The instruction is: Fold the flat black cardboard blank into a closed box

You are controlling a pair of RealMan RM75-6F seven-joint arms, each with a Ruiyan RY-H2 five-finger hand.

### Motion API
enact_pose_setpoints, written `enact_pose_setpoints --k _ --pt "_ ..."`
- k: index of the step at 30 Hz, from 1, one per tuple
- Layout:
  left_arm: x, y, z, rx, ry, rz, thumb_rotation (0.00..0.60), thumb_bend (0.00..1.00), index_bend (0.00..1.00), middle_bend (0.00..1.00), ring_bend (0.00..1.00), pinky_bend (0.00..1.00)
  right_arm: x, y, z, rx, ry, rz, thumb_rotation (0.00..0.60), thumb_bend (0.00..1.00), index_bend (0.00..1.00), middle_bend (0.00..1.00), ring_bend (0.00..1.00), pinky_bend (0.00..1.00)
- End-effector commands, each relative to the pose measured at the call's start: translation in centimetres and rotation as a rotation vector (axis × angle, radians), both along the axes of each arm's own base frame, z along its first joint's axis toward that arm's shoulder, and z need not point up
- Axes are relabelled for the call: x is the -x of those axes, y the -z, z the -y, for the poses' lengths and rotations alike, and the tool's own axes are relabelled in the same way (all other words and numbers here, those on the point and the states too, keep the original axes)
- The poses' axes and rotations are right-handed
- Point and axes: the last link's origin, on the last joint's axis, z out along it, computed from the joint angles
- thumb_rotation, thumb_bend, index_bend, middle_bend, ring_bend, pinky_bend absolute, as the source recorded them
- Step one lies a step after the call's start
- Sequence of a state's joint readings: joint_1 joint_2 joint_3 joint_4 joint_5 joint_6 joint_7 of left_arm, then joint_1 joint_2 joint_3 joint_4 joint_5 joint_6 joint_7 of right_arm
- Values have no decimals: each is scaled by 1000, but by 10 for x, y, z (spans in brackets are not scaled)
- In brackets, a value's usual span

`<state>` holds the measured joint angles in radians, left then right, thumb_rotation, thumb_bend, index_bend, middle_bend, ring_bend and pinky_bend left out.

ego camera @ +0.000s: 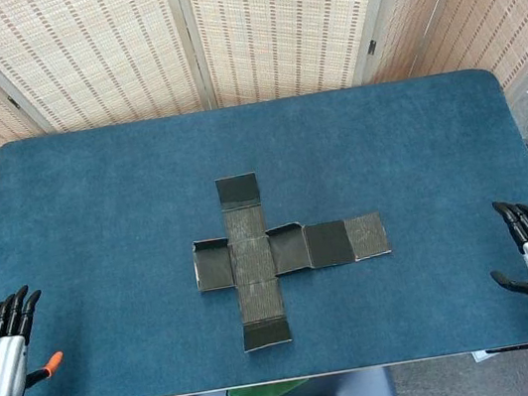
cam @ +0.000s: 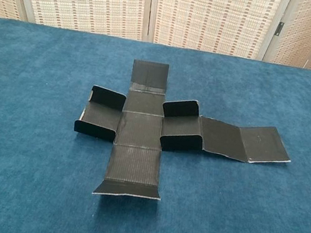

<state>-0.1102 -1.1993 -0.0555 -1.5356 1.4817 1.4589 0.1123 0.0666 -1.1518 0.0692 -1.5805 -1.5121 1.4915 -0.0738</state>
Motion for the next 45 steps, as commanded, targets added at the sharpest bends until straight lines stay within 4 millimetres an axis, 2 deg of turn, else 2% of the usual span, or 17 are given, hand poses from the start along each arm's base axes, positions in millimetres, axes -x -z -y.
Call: enact_pose_setpoints --k 1,6,14,15,18,19,20,25,29,35,41,45 --pt "0 2 -3 -1 0 2 600 197 68 31 22 90 -2 1 4 0 1 0 600 87 0 115 115 258" --pt "-2 4 -5 -5 17 4 600 196 66 31 22 91 -8 1 8 15 -16 -1 600 87 0 122 158 272" --pt "-2 0 -1 -15 21 12 600 196 67 31 22 91 -15 2 7 2 -40 18 600 86 0 134 265 380" --pt "-1 0 0 -17 20 15 600 196 67 31 22 91 -16 2 8 3 -45 22 600 86 0 141 326 432" --pt "-1 -3 2 -22 20 23 600 196 68 30 22 92 -28 6 15 -2 -77 42 600 85 0 153 601 747" --pt "0 -4 3 -25 21 27 600 196 68 30 23 92 -38 12 22 -24 -98 63 600 85 0 141 656 845" --pt "1 -5 4 -26 20 34 600 196 69 31 23 92 -52 22 37 -62 -115 85 600 85 0 131 676 880" --pt "3 -6 5 -24 21 38 600 196 70 30 22 92 -80 50 70 -182 -98 84 600 85 0 83 717 989" --pt "5 -5 6 -14 17 42 600 196 70 31 22 92 -97 83 96 -299 -57 74 600 82 0 50 719 1000" --pt "9 -4 7 -7 5 40 600 195 70 29 22 92 -111 135 124 -448 18 54 600 64 0 0 719 1000" --pt "12 -1 7 15 -10 40 600 194 70 28 22 92 -128 173 145 -525 79 85 600 60 0 0 712 1000" --pt "16 1 5 28 -26 39 600 195 70 23 23 91 -135 188 154 -561 109 96 600 60 0 0 708 1000"
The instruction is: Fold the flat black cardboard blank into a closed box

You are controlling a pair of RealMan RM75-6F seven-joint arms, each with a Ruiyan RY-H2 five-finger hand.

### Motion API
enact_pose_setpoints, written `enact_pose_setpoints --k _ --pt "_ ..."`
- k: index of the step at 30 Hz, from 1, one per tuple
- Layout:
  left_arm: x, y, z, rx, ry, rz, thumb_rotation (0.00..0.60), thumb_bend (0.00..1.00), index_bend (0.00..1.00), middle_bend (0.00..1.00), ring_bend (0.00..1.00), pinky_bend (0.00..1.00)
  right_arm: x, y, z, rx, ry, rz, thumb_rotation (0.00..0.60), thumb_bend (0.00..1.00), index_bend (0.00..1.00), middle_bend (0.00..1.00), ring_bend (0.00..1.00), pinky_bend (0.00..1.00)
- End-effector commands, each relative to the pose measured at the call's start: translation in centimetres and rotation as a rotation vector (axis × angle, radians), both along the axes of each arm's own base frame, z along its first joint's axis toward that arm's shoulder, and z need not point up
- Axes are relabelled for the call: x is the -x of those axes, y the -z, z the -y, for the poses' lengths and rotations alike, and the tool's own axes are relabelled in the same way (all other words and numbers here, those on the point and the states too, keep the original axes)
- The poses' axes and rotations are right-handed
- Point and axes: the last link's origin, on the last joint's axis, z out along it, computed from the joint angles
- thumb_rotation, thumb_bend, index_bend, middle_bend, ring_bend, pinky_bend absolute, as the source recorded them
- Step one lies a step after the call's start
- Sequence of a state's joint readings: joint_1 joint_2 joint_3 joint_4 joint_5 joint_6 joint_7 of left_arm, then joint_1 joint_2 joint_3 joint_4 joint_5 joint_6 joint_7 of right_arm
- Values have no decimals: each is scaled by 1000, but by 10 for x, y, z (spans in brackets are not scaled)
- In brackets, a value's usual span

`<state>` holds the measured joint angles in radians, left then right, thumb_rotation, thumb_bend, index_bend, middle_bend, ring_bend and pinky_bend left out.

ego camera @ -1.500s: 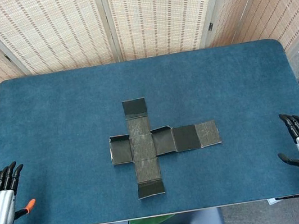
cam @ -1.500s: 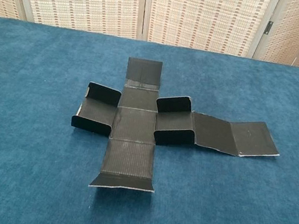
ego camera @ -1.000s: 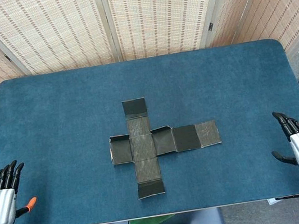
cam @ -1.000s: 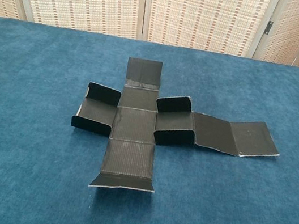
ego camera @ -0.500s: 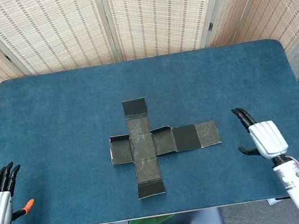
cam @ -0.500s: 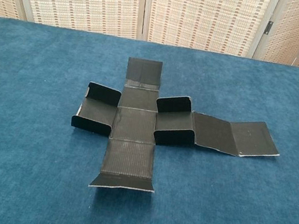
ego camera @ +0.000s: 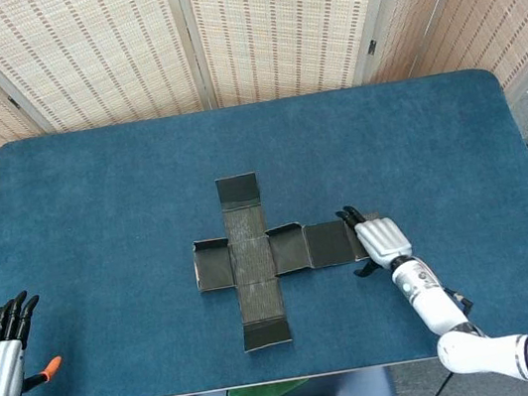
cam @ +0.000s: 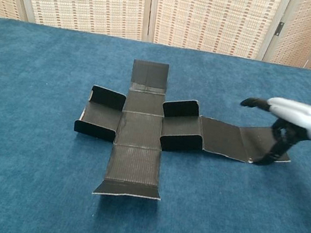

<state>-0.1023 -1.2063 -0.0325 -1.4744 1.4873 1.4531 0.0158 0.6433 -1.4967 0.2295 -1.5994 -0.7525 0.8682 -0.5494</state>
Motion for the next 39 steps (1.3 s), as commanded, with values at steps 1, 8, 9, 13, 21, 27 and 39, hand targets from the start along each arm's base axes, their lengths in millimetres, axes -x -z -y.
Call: enact_pose_setpoints --k 1,8,9,13,21,27,39 --pt "2 1 -1 9 -10 -2 600 195 70 22 23 91 -15 21 13 -50 7 -2 600 60 0 0 708 1000" --pt "4 4 -2 21 -18 -6 600 195 68 15 22 91 -32 34 24 -89 31 -3 600 61 0 0 708 1000" --pt "5 4 -2 23 -20 -7 600 195 68 14 22 91 -33 36 24 -96 38 -1 600 61 0 0 708 1000" --pt "6 5 -1 23 -26 -2 600 196 67 11 16 87 -37 39 29 -101 39 -38 600 61 0 0 708 1000" --pt "10 5 -1 28 -40 -10 600 195 60 3 13 82 -39 48 38 -102 60 -75 600 106 0 0 708 1000" --pt "11 5 0 31 -48 -7 600 197 57 0 9 81 -43 51 42 -113 66 -102 600 140 0 8 708 1000" --pt "-4 12 -34 37 48 28 600 198 131 67 152 143 -53 43 48 -126 64 -109 600 278 324 336 719 1000"
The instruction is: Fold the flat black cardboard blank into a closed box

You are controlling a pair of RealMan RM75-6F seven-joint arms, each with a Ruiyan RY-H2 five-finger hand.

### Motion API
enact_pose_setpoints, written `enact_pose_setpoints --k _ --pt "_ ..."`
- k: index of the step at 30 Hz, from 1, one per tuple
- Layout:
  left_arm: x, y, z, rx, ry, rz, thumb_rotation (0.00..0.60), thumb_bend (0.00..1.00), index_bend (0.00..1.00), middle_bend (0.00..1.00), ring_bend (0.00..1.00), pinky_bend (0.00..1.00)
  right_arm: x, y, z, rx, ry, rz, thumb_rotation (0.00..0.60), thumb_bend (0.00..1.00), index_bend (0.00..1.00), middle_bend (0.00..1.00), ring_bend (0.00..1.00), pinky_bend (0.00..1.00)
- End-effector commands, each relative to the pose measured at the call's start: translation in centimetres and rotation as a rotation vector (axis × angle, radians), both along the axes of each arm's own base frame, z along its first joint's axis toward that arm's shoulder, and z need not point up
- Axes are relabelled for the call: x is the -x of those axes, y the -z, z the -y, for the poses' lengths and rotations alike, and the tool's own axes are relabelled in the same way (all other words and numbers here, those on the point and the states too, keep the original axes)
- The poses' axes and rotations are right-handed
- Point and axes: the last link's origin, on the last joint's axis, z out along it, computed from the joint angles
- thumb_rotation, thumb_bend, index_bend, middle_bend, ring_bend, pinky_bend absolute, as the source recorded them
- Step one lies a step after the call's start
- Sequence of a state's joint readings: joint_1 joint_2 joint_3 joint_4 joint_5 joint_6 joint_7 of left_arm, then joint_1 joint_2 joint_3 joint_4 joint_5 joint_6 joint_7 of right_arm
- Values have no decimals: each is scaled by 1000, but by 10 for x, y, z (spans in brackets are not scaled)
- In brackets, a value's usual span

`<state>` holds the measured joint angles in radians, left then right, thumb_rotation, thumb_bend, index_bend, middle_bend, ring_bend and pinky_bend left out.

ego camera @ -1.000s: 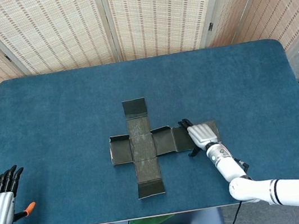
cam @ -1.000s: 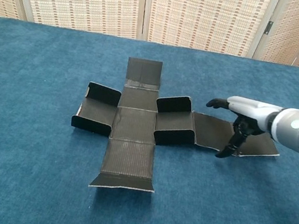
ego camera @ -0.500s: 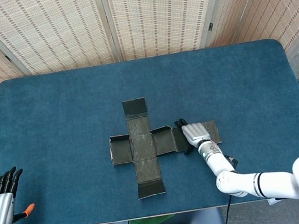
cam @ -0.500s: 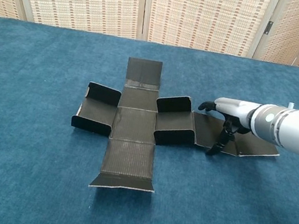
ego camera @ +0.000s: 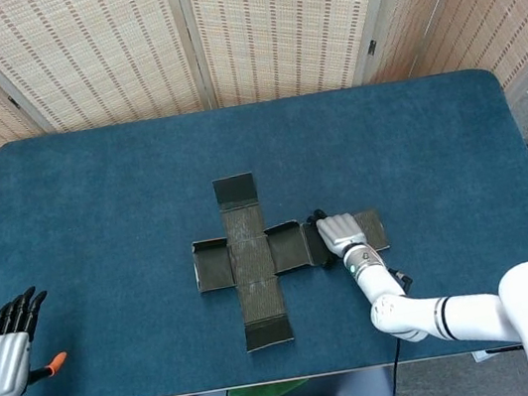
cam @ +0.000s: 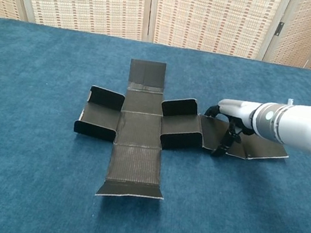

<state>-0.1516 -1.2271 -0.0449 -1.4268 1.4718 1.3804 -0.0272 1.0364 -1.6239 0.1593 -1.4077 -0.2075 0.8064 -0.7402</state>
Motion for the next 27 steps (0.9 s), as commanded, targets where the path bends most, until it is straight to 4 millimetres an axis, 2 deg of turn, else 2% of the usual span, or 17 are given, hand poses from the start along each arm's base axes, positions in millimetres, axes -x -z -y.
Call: enact_pose_setpoints --k 1,4,6,11,13,15,18,22,24,27 --pt "-11 6 -21 -13 70 15 600 204 170 120 263 237 -2 -6 0 10 -5 34 600 288 344 369 719 1000" --pt "-24 20 -48 -10 132 31 600 234 275 247 517 520 -3 -9 -3 13 -17 62 600 302 366 417 719 1000" --pt "-33 33 -69 23 151 42 600 244 318 286 613 628 -5 -9 -5 14 -29 81 600 305 372 436 719 1000" --pt "-54 69 -115 82 176 -15 600 269 334 312 701 717 -8 -10 -12 29 -85 87 600 305 381 448 720 1000" --pt "-65 83 -127 58 207 -13 600 359 374 379 735 723 -7 -10 -13 55 -111 66 600 304 387 451 721 1000" --pt "-68 96 -134 72 215 -29 600 392 384 400 750 725 -7 -9 -15 73 -143 34 600 304 390 451 721 1000" --pt "-73 114 -141 119 207 -60 600 332 297 332 734 728 -8 -6 -19 85 -161 16 600 303 390 446 721 1000" --pt "-81 132 -148 174 184 -111 600 225 57 96 639 777 -11 -4 -20 87 -171 18 600 304 390 444 721 1000" --pt "-86 140 -151 190 175 -120 600 210 4 25 612 812 -12 -4 -21 93 -178 16 600 304 390 444 721 1000" --pt "-91 150 -156 193 174 -142 600 202 0 0 595 820 -14 -2 -23 91 -184 23 600 304 390 444 721 1000"
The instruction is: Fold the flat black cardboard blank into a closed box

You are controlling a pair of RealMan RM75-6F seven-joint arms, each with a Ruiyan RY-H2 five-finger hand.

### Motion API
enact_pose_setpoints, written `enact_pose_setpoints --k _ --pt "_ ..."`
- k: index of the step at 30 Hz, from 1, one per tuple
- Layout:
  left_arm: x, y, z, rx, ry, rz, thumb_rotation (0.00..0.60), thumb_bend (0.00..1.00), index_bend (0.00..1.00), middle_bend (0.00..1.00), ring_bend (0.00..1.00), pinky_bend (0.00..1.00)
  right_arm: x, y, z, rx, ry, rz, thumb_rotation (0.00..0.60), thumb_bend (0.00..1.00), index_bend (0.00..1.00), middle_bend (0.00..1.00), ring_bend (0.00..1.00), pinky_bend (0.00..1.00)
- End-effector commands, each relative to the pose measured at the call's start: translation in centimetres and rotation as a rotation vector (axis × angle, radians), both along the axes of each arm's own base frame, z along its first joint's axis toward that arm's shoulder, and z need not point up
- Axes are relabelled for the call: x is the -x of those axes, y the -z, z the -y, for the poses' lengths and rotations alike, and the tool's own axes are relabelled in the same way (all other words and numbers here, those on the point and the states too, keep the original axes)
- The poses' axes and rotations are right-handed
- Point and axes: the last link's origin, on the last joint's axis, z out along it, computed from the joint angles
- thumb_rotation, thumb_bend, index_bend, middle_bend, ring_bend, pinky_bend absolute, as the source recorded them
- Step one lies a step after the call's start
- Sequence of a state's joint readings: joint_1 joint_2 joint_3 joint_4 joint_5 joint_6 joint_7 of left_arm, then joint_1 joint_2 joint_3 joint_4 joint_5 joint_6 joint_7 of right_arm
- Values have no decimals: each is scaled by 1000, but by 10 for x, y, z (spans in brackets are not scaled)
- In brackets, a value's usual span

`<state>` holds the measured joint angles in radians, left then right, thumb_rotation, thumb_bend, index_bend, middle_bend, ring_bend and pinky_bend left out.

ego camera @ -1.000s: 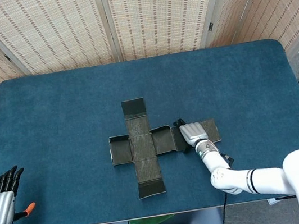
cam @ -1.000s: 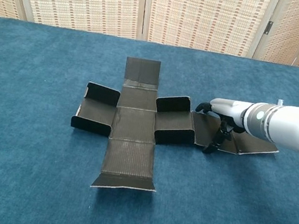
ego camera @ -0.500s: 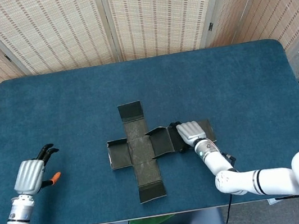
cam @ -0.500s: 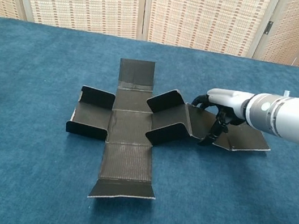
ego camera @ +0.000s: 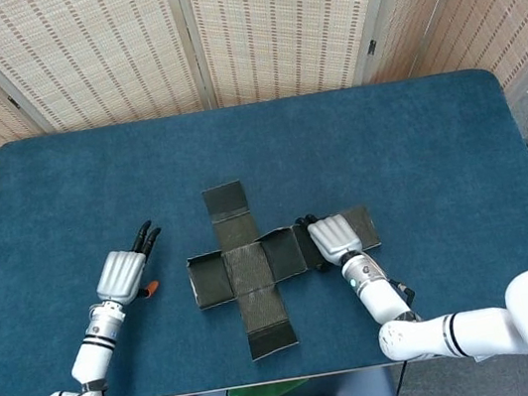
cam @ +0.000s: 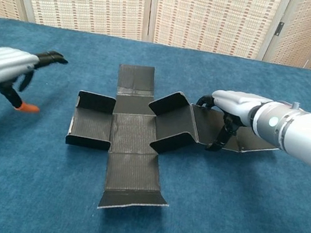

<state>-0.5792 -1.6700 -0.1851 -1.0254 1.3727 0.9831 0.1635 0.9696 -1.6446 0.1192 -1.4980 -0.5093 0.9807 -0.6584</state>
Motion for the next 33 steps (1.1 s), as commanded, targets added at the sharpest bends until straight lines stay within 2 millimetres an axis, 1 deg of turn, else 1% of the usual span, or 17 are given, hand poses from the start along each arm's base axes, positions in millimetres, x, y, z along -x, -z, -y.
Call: enact_pose_setpoints --k 1,5,13,17,19,22,26,33 --pt "-7 13 -7 5 -2 -21 600 201 0 0 591 820 0 1 -1 2 -4 -1 600 303 390 444 721 1000" --pt "-15 23 -7 4 15 -9 600 201 0 0 584 820 -2 1 -2 11 -14 -6 600 303 390 445 721 1000" --pt "-38 39 -1 70 23 160 600 200 0 0 584 817 -5 5 -3 17 -33 -11 600 304 390 445 721 1000" --pt "-50 48 5 139 -2 297 600 199 0 0 584 818 -6 8 -2 22 -47 -22 600 303 390 445 721 1000" --pt "-54 49 7 164 -4 339 600 199 0 0 582 818 -7 9 -2 21 -58 -34 600 303 390 445 721 1000" --pt "-61 46 9 191 7 415 600 200 0 0 578 819 -12 8 0 21 -113 -77 600 304 390 444 721 1000" --pt "-71 41 10 228 26 493 600 200 0 0 565 820 -25 3 4 10 -234 -149 600 304 390 442 721 1000" --pt "-83 38 5 329 5 524 600 199 0 0 538 821 -48 -6 7 22 -477 -338 600 306 390 443 721 1000"
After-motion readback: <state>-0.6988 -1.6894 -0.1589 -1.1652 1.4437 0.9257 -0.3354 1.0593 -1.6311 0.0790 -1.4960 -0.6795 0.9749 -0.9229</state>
